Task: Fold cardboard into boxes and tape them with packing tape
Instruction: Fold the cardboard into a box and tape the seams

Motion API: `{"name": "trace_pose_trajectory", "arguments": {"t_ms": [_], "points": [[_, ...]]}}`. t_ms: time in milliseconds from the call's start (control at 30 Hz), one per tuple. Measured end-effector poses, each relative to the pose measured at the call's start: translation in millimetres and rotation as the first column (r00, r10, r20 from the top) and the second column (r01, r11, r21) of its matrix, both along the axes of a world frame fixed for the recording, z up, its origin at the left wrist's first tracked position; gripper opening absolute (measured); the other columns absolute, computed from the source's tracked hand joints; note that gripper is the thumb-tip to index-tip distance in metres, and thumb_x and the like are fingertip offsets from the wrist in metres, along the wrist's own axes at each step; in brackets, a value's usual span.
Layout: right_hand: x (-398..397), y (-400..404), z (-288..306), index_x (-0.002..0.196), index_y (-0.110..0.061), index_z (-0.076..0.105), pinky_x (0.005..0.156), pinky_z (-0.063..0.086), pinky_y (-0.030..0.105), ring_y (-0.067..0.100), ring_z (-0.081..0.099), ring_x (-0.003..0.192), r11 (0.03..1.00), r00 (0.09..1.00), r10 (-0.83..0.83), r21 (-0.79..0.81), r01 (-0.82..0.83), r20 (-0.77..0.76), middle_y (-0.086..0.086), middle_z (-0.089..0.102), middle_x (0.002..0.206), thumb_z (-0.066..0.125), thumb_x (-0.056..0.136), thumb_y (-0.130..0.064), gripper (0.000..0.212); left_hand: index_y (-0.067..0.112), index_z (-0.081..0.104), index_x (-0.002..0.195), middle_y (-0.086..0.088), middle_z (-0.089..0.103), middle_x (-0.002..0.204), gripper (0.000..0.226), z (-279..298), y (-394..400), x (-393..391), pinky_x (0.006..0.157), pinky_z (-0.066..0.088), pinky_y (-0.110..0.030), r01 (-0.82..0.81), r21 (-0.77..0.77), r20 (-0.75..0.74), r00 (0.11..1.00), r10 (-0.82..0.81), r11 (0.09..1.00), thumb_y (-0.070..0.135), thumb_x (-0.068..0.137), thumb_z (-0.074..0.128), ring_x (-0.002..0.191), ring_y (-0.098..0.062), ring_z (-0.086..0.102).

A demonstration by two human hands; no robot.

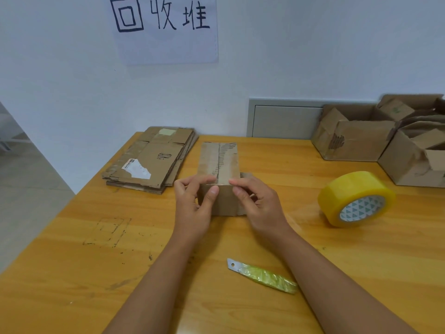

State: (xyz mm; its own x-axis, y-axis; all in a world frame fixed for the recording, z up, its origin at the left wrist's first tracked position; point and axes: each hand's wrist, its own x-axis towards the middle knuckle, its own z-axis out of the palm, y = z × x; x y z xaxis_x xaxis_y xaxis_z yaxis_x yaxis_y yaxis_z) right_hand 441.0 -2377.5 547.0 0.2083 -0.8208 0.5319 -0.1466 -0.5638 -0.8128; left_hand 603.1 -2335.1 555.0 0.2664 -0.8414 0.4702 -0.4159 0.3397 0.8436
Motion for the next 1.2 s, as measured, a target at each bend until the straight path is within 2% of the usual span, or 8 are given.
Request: {"name": "trace_pose_trajectory", "arguments": {"t_ms": [233,400,533,700,800,867,1067,1200], "points": [[4.9,-1.4,0.5,0.106,-0.04,0.069,0.077,0.051,0.029,0.008,0.064,0.088,0.999,0.998,0.026,0.036,-0.027,0.049,-0.021,0.066,0.093,0.06,0.093,-0.019,0.026,0.039,0.061,0.096,0.0,0.053,0.107,0.012,0.5,-1.4,8.2,0.08,0.045,-0.012,-0.034,-0.051,-0.074,0.997,0.03,0.998,0.046,0.087,0.058,0.099,0.003,0.053],[2.9,-0.2,7.2,0.108,-0.036,0.067,0.078,0.048,0.026,0.005,0.061,0.089,0.998,0.998,0.056,0.042,-0.055,-0.01,-0.019,0.063,0.094,0.058,0.093,-0.021,0.023,0.037,0.062,0.102,0.0,0.053,0.109,0.012,-0.3,1.5,6.6,0.082,0.045,-0.011,-0.008,-0.037,-0.059,0.998,0.006,0.999,0.032,0.092,0.058,0.098,0.001,0.056],[-3.6,-1.3,33.1,0.136,-0.046,0.042,0.08,0.053,0.033,0.01,0.059,0.087,0.968,0.973,0.194,0.182,-0.17,-0.122,-0.011,0.056,0.092,0.055,0.1,-0.03,0.042,0.04,0.059,0.104,0.005,0.059,0.112,0.013,7.6,-0.9,17.2,0.081,0.047,-0.018,-0.05,-0.005,-0.123,0.991,0.049,0.999,0.032,0.097,0.052,0.101,0.0,0.056],[-0.6,-33.1,69.7,0.153,-0.03,0.027,0.106,0.039,0.033,0.01,0.045,0.121,0.955,0.972,-0.026,0.283,0.093,-0.233,0.001,0.037,0.14,0.048,0.103,-0.035,0.055,0.031,0.055,0.1,0.012,0.056,0.107,0.023,24.9,-4.3,27.4,0.074,0.04,-0.014,-0.094,0.101,-0.293,0.949,0.12,0.99,0.015,0.107,0.039,0.087,0.019,0.051],[3.2,-48.4,75.9,0.155,-0.038,0.019,0.116,0.027,0.043,0.018,0.026,0.143,0.905,0.946,0.12,0.426,0.022,-0.303,-0.005,0.02,0.159,0.047,0.102,-0.037,0.06,0.027,0.055,0.1,0.01,0.055,0.107,0.025,27.4,-8.7,34.1,0.076,0.041,-0.015,-0.096,0.13,-0.283,0.95,0.13,0.987,0.013,0.106,0.036,0.09,0.015,0.051],[3.8,-50.9,76.9,0.153,-0.037,0.028,0.105,0.033,0.034,0.015,0.036,0.133,0.893,0.9,0.231,0.449,-0.045,-0.37,-0.007,0.035,0.149,0.048,0.101,-0.032,0.056,0.028,0.056,0.102,0.008,0.057,0.11,0.025,28.5,-13.9,38.7,0.082,0.042,-0.022,-0.08,0.156,-0.256,0.959,0.119,0.984,0.012,0.106,0.037,0.101,0.001,0.053],[-6.2,-43.4,70.5,0.138,-0.031,0.048,0.089,0.044,0.032,0.014,0.05,0.107,0.975,0.787,0.063,0.207,0.084,-0.614,-0.004,0.052,0.125,0.063,0.093,-0.041,0.049,0.026,0.051,0.12,0.009,0.053,0.112,0.017,42.5,-16.8,38.7,0.077,0.043,-0.016,-0.306,0.123,-0.068,0.946,0.316,0.944,0.028,0.103,0.047,0.1,0.002,0.052],[-6.4,-22.2,67.1,0.123,-0.021,0.053,0.081,0.048,0.033,0.016,0.053,0.099,0.969,0.677,-0.21,-0.056,0.242,-0.706,-0.004,0.053,0.115,0.057,0.094,-0.052,0.042,0.024,0.059,0.123,0.005,0.043,0.114,0.024,45.4,-9.3,12.8,0.078,0.04,-0.022,-0.326,-0.018,0.23,0.919,0.321,0.945,0.027,0.1,0.052,0.102,-0.009,0.045]]}}
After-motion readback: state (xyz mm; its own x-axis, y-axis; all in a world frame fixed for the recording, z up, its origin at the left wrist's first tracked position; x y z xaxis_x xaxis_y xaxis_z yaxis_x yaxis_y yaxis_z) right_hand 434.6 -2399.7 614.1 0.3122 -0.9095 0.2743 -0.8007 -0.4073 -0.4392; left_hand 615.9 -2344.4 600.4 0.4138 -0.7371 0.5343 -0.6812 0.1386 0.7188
